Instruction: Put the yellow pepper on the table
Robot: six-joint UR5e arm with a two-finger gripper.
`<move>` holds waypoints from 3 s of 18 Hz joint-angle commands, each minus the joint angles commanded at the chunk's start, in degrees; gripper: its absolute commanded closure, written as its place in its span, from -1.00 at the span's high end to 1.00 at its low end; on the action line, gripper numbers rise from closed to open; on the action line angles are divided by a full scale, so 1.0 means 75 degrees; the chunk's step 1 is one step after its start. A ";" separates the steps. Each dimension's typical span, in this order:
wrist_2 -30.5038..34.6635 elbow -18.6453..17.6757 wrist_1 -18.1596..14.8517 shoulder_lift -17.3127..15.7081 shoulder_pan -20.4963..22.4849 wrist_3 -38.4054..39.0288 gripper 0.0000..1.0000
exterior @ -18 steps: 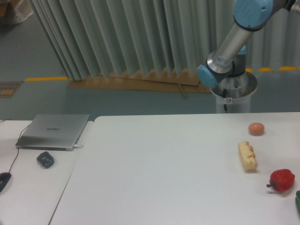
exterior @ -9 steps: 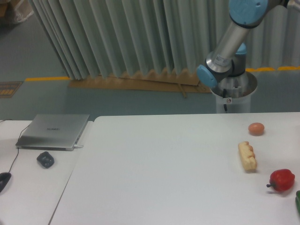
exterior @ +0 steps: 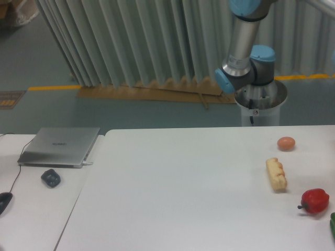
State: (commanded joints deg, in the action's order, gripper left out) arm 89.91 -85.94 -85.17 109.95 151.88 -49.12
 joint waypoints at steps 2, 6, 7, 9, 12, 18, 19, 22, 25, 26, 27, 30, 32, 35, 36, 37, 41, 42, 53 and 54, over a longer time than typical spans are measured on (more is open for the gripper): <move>0.0000 -0.0049 0.0059 0.0000 -0.0153 -0.0013 -0.01; 0.0361 -0.0283 0.0212 0.0023 -0.0270 -0.0247 -0.01; 0.0711 -0.0318 0.0200 0.0012 -0.0271 -0.0375 -0.02; 0.0797 -0.0330 0.0153 -0.0046 -0.0212 -0.0784 -0.01; 0.0820 -0.0401 0.0211 0.0011 -0.0212 -0.1127 0.04; 0.0937 -0.0330 0.0457 0.0047 -0.0200 -0.0974 1.00; 0.1286 -0.0319 0.0527 0.0070 -0.0224 -0.0939 1.00; 0.1406 -0.0389 0.0551 0.0070 -0.0247 -0.0939 1.00; 0.1406 -0.0377 0.0563 0.0059 -0.0259 -0.0927 1.00; 0.1406 -0.0342 0.0563 0.0047 -0.0259 -0.0927 1.00; 0.1429 -0.0319 0.0551 0.0024 -0.0259 -0.0939 1.00; 0.1394 0.0358 0.0598 -0.0024 -0.0469 -0.1347 1.00; 0.1395 0.0618 0.0703 -0.0023 -0.0493 -0.1827 1.00; 0.1278 0.0514 0.0693 -0.0315 -0.0423 -0.2390 1.00; 0.1231 0.0386 0.0588 -0.0432 -0.0423 -0.2496 1.00; 0.1219 0.0292 0.0378 -0.0549 -0.0469 -0.2613 1.00; 0.0986 0.0279 -0.0596 -0.1077 -0.0482 -0.2802 1.00; 0.0729 0.0279 -0.0759 -0.1206 -0.0470 -0.2790 1.00; -0.0081 0.0197 -0.1605 -0.1523 -0.0458 -0.2685 1.00; -0.0117 0.0197 -0.1605 -0.1605 -0.0470 -0.2696 1.00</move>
State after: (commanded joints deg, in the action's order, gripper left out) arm 89.04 -84.46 -97.21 97.92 148.36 -69.34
